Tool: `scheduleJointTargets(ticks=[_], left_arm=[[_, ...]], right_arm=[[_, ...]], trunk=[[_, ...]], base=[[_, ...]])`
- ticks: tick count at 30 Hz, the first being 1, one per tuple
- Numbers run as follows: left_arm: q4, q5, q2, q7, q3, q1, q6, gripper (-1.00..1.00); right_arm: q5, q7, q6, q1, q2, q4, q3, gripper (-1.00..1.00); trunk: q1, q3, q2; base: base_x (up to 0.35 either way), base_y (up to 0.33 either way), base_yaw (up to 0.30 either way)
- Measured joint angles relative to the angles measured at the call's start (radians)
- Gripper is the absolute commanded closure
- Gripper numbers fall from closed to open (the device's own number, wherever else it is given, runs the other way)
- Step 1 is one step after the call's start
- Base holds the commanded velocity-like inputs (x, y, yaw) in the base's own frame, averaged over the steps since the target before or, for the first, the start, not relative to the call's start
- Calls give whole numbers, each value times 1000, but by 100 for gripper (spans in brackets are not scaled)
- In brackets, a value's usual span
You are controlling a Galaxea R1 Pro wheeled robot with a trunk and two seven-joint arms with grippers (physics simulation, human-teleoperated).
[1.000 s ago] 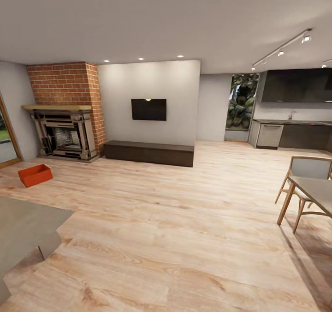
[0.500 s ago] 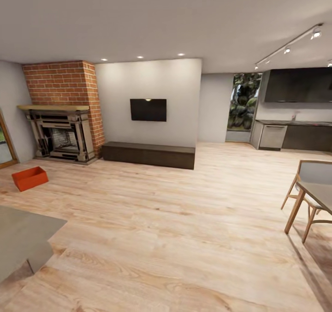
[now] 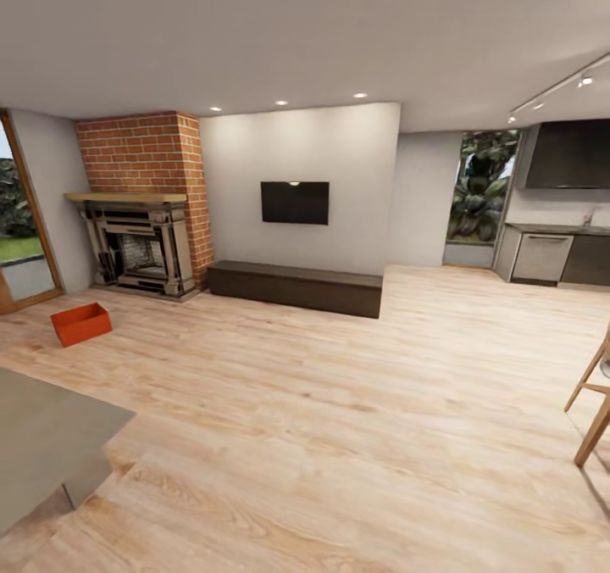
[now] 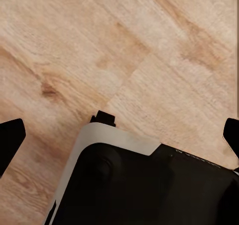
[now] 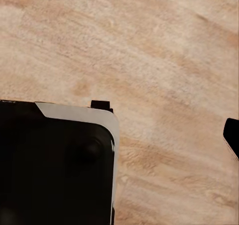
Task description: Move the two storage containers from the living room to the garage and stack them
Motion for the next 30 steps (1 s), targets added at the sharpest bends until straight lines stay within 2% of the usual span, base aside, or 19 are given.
scheduleJointTargets(ticks=[6,14,30], left_arm=[[0,0,0,0,0,0,0,-100],[0,0,0,0,0,0,0,-100],[0,0,0,0,0,0,0,-100]], right_arm=[[-1,0,-3,0,0,0,-4,-100],[-4,0,-3,0,0,0,-8,-100],[0,1,1,0,0,0,-1,-100]], trunk=[[0,0,0],[0,0,0],[0,0,0]], base=[[326,0,3],[326,0,123],[326,0,4]])
